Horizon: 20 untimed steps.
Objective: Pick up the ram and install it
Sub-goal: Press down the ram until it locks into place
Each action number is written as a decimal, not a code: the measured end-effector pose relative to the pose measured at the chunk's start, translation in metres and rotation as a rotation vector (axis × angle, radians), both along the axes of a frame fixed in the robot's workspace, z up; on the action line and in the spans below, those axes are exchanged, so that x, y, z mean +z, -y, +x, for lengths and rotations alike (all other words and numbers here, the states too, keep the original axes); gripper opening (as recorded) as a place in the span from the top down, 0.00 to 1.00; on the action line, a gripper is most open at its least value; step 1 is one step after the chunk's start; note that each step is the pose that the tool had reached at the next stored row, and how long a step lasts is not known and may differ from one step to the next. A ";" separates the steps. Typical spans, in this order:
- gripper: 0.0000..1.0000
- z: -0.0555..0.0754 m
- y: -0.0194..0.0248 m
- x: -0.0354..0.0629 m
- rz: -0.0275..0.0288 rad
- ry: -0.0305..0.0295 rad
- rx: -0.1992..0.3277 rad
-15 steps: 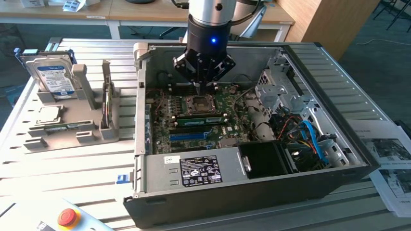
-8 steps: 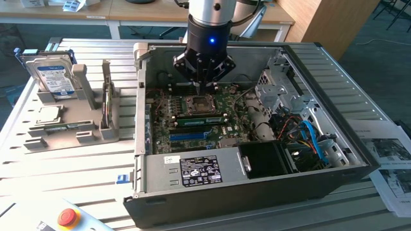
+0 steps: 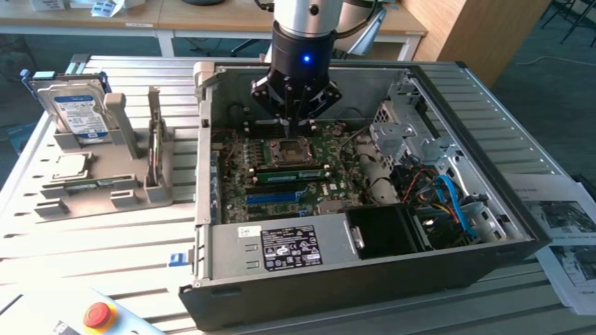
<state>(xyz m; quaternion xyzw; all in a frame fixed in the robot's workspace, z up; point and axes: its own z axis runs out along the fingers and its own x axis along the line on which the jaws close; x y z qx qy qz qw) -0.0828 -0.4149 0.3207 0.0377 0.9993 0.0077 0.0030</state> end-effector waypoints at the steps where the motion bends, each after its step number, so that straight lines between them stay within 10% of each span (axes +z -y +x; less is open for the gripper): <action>1: 0.90 0.000 0.0000 0.0000 0.0000 -0.0028 0.000; 20: 0.90 0.000 0.0000 0.0000 0.0060 -0.0151 0.020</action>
